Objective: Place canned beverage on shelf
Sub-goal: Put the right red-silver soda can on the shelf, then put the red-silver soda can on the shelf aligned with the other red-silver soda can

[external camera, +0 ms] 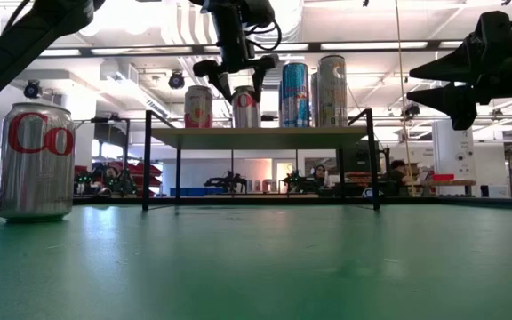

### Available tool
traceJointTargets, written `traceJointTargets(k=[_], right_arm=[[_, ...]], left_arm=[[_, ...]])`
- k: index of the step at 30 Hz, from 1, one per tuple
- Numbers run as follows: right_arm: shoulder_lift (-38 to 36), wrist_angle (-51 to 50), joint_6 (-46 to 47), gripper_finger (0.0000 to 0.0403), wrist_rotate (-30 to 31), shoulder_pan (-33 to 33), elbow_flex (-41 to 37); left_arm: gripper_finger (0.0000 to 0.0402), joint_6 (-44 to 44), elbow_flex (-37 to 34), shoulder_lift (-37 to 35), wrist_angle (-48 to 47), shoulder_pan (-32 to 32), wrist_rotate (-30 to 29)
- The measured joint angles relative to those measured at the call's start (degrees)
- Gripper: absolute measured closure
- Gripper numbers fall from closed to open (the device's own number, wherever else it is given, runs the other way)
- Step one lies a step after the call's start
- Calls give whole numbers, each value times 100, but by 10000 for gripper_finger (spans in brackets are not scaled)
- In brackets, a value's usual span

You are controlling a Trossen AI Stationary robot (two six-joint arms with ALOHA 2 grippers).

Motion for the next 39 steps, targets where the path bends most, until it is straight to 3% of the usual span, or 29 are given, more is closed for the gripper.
traceJointTargets(k=[12, 29, 34, 39], right_arm=[[0, 0, 0, 165, 0, -2, 0], [0, 0, 0, 165, 0, -1, 0], [0, 0, 0, 165, 1, 0, 1], [0, 0, 0, 165, 0, -1, 0]], left_arm=[[53, -2, 0, -47, -32, -13, 7], [50, 132, 160, -604, -387, -188, -10], [50, -669, 160, -882, -1210, -653, 4], [53, -2306, 128, -1100, -2020, -1468, -391]])
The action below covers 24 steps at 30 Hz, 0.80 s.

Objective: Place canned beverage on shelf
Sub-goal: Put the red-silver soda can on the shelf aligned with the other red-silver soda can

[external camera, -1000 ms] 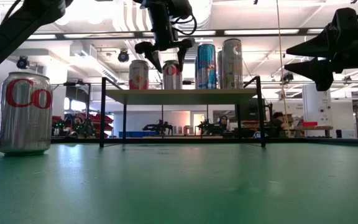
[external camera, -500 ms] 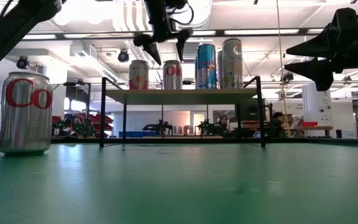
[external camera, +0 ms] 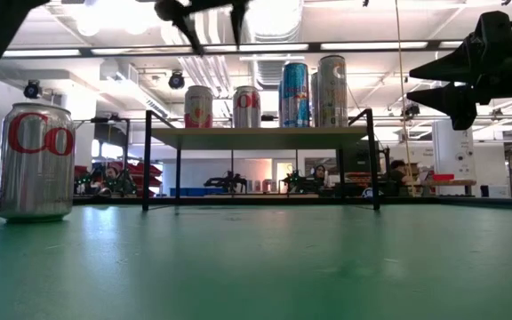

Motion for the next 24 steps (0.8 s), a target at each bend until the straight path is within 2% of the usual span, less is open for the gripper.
traceJointTargets(k=[3, 9, 13, 18, 24], right_arm=[[0, 0, 0, 165, 0, 1, -1], [2, 0, 0, 165, 0, 0, -1], [0, 0, 0, 165, 0, -1, 0], [0, 0, 0, 165, 0, 0, 0], [0, 0, 0, 165, 0, -2, -1]], left_arm=[[54, -738, -237, -180, -1, -666, -205], [55, -1664, -743, -379, 26, -1915, -1045], [55, -2446, -1340, -610, 27, -2519, -1124], [55, -3584, -2373, -992, 20, -3017, -792], [55, -5133, -3602, -1447, 17, -3199, 509]])
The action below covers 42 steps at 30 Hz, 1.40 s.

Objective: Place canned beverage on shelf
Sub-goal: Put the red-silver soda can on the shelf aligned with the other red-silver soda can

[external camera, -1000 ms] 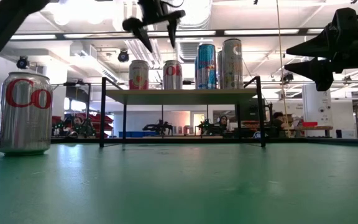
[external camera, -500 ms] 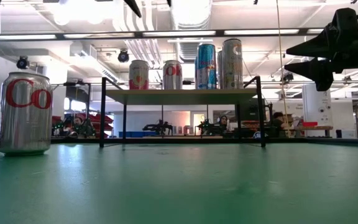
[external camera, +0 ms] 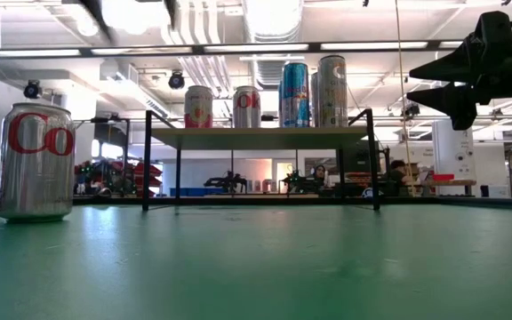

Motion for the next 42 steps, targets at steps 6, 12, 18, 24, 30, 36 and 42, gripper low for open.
traceJointTargets(k=[6, 12, 18, 24, 30, 36, 42], right_arm=[[0, 0, 0, 165, 0, 0, 0], [0, 0, 0, 165, 0, 2, 2], [0, 0, -1, 165, 0, 0, 1], [0, 0, 0, 165, 0, 2, 0], [0, 0, -1, 165, 0, 1, 1], [0, 0, -1, 165, 0, 0, 1], [0, 0, -1, 165, 0, 2, 1]], left_arm=[[55, -1533, -875, -268, -1, -81, 1023], [55, -3282, -1162, -343, 11, -383, 1143], [55, -4864, -1470, -330, 6, -529, 1430], [55, -5789, -1971, -362, 7, -519, 1622], [55, -5964, -2302, -613, 168, -449, 1628], [55, -5971, -2875, -788, 691, -329, 1640], [55, -5897, -3101, -918, 900, -217, 1517]])
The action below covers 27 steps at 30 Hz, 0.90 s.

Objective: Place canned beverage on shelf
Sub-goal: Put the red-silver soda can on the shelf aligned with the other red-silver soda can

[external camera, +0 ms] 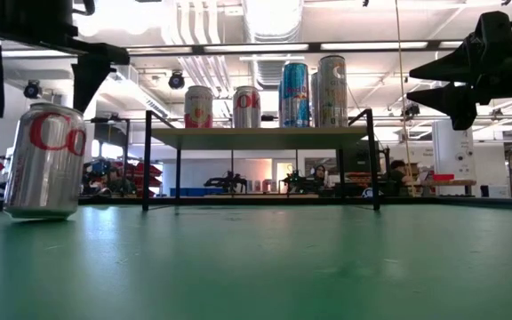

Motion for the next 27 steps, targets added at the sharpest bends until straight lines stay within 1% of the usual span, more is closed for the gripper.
traceJointTargets(k=[3, 7, 12, 15, 18, 21, 27], right_arm=[[0, 0, 0, 165, 0, -1, -1], [0, 0, -1, 165, 0, 0, -1], [0, 0, -1, 165, 1, -1, -1], [0, 0, 1, 165, 0, -2, -1], [0, 0, 1, 165, 0, 0, -1], [0, 0, -1, 165, 0, -1, -1], [0, 0, 1, 165, 0, -2, 0]], left_arm=[[55, 118, 52, 7, -10, 3, 21], [55, 282, 270, 28, -115, 1, 208], [55, 444, 638, 28, -403, 0, 136], [55, 483, 808, 26, -524, 1, -41], [55, 464, 785, 74, -548, 1, -95], [55, 385, 570, 172, -505, 1, -69], [55, 230, 164, 221, 81, 12, 27]])
